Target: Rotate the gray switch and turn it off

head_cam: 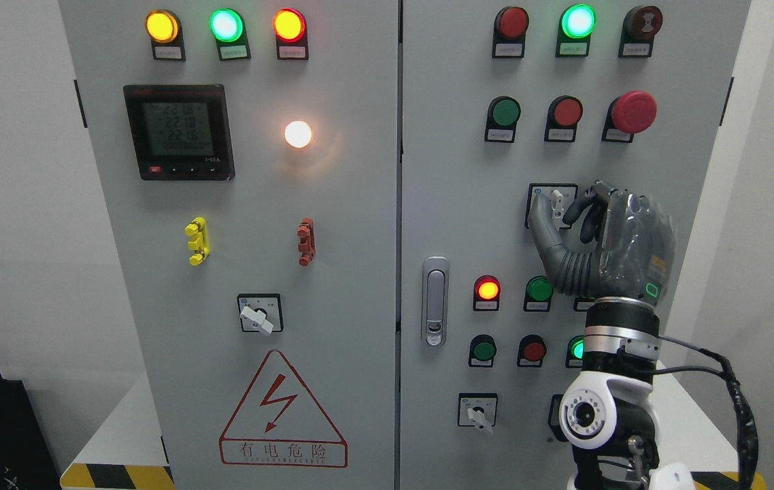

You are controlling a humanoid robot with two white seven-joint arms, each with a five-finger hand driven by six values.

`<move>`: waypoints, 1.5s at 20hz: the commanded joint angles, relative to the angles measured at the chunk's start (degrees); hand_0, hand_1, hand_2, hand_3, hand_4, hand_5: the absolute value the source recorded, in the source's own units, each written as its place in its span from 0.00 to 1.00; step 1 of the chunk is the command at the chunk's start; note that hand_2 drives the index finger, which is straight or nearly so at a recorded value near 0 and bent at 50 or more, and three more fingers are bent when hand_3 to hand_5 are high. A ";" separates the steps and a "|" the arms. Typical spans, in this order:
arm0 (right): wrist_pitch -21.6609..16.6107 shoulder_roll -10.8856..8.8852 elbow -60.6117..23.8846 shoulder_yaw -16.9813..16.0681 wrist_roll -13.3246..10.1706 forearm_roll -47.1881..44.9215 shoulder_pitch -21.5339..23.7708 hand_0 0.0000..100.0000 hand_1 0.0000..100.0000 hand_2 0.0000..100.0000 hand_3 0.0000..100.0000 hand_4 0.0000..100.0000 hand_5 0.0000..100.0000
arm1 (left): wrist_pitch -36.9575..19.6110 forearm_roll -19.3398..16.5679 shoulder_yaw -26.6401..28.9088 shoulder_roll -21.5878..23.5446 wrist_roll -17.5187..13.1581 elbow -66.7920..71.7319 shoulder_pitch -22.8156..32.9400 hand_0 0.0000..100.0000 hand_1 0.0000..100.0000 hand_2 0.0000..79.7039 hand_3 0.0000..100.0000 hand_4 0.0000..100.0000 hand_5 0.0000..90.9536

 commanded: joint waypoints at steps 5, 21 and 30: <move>-0.08 -0.20 -1.01 0.06 -0.11 0.00 0.27 0.35 0.38 0.73 1.00 1.00 1.00 | -0.04 1.14 0.44 0.07 -0.04 -1.40 -0.53 0.12 0.39 0.00 0.00 0.00 0.00; -1.84 -0.28 -5.75 0.14 -0.11 -0.09 3.26 0.38 0.27 0.74 1.00 1.00 1.00 | -0.04 1.14 0.44 -0.02 -0.04 -1.40 -0.53 0.12 0.39 0.00 0.00 0.00 0.00; -8.24 -3.70 -12.69 0.06 -4.23 0.00 10.72 0.34 0.24 0.67 1.00 1.00 1.00 | -0.04 1.14 0.44 0.07 -0.04 -1.40 -0.53 0.12 0.39 0.00 0.00 0.00 0.00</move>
